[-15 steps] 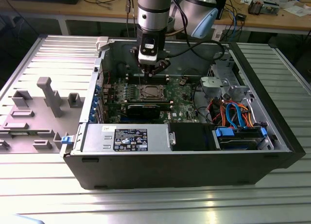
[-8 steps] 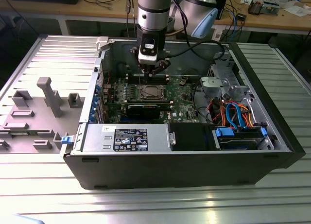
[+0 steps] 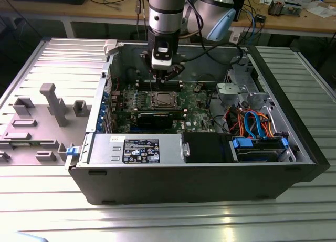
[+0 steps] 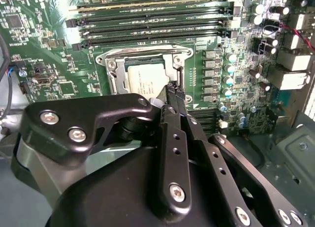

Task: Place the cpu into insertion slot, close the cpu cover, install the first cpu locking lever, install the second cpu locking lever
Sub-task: 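Install the first cpu locking lever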

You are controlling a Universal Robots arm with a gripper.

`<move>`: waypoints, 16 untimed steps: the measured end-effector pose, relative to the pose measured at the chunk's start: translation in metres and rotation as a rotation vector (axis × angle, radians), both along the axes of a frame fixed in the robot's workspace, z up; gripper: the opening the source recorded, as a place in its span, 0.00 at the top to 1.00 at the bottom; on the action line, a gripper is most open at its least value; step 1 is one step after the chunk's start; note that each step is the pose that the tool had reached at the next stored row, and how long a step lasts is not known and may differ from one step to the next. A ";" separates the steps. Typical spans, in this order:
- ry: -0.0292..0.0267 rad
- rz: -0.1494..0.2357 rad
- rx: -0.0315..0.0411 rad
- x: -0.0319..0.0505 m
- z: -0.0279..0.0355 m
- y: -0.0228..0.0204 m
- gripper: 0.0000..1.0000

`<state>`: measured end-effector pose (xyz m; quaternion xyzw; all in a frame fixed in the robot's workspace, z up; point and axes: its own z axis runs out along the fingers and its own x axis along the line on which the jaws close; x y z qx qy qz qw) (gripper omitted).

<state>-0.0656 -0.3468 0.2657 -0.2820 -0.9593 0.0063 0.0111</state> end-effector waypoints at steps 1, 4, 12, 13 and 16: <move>0.0001 0.016 -0.0001 0.0000 0.0000 0.0000 0.89; 0.0001 0.061 -0.0001 -0.0001 0.0000 -0.0001 0.89; 0.0000 0.086 0.0001 -0.0012 0.0000 -0.0016 0.89; 0.0000 0.086 0.0010 -0.0012 0.0000 -0.0016 0.89; 0.0001 0.098 0.0009 -0.0012 0.0004 -0.0017 0.89</move>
